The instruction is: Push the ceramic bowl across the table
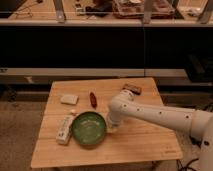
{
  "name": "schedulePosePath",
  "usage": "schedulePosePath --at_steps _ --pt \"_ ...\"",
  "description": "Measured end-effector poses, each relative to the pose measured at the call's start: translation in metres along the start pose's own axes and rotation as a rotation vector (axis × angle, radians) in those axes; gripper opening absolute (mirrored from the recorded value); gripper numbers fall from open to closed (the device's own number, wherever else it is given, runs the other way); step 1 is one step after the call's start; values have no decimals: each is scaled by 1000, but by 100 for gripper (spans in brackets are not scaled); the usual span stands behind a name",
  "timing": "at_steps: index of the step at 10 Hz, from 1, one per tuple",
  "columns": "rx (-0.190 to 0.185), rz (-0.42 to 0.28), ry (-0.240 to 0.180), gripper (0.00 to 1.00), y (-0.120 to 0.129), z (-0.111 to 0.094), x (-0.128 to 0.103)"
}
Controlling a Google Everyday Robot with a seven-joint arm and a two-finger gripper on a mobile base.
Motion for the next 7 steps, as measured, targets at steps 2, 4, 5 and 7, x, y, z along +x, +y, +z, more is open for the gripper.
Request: schedulePosePath --at_steps 2,4,5,7 --pt "0 -29 -3 0 -4 3 -16" --pt "0 -66 -9 0 -10 8 -39" --pt "-1 -75 -11 0 -11 10 -45" --pt "-2 -94 -17 0 -14 13 -60"
